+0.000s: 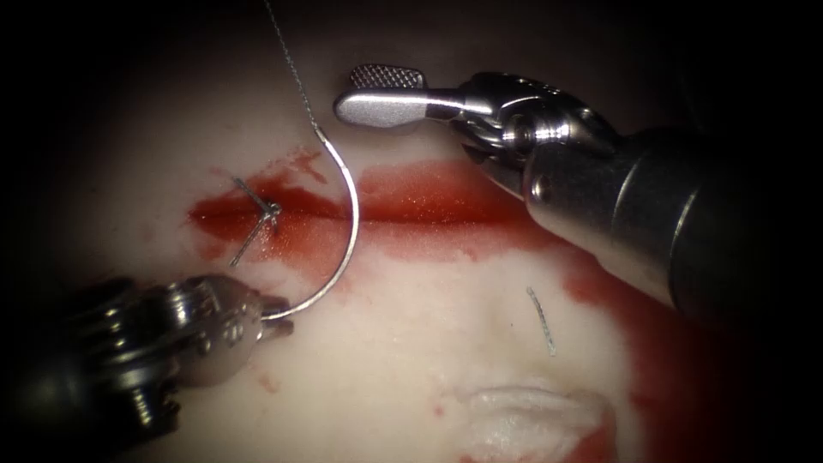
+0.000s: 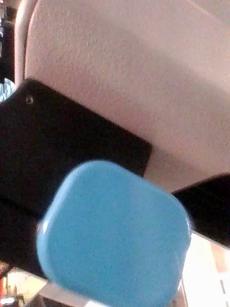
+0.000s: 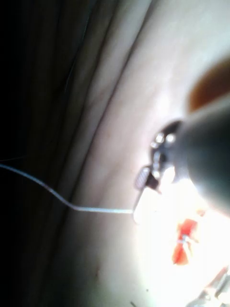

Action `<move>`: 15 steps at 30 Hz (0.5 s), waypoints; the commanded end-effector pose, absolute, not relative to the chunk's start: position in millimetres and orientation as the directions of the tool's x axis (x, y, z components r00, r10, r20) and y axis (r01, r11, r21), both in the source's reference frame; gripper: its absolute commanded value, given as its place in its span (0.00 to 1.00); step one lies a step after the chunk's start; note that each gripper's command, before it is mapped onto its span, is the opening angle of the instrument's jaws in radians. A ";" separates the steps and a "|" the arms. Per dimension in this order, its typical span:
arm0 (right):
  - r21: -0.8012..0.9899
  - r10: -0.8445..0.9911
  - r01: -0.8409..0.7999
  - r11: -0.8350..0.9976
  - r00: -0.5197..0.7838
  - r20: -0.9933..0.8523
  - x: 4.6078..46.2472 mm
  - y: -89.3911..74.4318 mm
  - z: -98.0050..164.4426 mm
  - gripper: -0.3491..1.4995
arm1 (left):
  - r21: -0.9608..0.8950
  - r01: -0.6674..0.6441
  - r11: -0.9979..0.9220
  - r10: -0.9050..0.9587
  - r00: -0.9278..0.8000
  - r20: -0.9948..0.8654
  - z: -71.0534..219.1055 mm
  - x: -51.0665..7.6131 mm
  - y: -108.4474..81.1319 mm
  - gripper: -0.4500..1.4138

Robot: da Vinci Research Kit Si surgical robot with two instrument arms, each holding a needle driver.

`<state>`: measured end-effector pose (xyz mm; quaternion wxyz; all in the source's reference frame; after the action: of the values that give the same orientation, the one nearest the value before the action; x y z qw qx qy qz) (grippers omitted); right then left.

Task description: Wound Closure

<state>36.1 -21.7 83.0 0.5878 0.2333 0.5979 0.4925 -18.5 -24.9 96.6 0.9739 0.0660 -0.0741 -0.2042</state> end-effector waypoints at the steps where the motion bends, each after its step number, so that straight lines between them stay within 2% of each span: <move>1: 0.858 0.856 -0.306 0.413 -0.191 -0.480 36.9 -20.6 83.0 0.87 | 0.158 0.389 0.908 -0.408 0.905 0.121 96.3 -19.2 -23.7 0.00; 2: 0.832 0.869 -0.384 0.401 -0.127 -0.477 37.0 -20.4 82.9 0.84 | 0.115 0.406 0.907 -0.407 0.913 -0.017 96.0 -19.4 -23.9 0.00; 3: 0.816 0.870 -0.412 0.405 -0.101 -0.483 37.1 -20.4 82.8 0.83 | 0.061 0.437 0.897 -0.433 0.899 -0.063 95.9 -19.5 -24.1 0.00; 5: 0.794 0.868 -0.444 0.415 -0.068 -0.492 37.1 -20.5 82.8 0.80 | 0.001 0.439 0.898 -0.437 0.894 -0.102 95.8 -19.7 -24.3 0.00; 7: 0.725 0.852 -0.507 0.465 0.034 -0.522 37.1 -20.5 82.6 0.73 | -0.087 0.456 0.886 -0.464 0.872 -0.155 95.6 -20.2 -24.8 0.00; 8: 0.632 0.809 -0.541 0.554 0.173 -0.562 37.2 -20.5 82.3 0.72 | -0.173 0.461 0.870 -0.487 0.859 -0.161 95.6 -20.6 -25.3 0.00; 10: 0.557 0.761 -0.542 0.629 0.283 -0.584 37.4 -20.6 82.1 0.74 | -0.205 0.450 0.869 -0.486 0.853 -0.189 95.7 -21.1 -25.5 0.00; 13: 0.533 0.751 -0.546 0.646 0.332 -0.571 37.7 -20.8 81.6 0.72 | -0.213 0.438 0.874 -0.479 0.851 -0.217 95.9 -21.6 -25.7 0.00; 14: 0.530 0.753 -0.550 0.645 0.343 -0.561 37.9 -21.0 81.3 0.65 | -0.222 0.434 0.873 -0.479 0.848 -0.228 96.0 -21.7 -25.8 0.00; 15: 0.523 0.755 -0.556 0.646 0.362 -0.548 38.3 -21.5 80.6 0.54 | -0.246 0.416 0.876 -0.471 0.848 -0.244 95.9 -22.0 -26.1 0.00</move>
<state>37.3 -22.5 80.8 0.8177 0.1255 0.3905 0.4038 -21.6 -27.3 96.2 0.9567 -0.0944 0.1556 -0.2272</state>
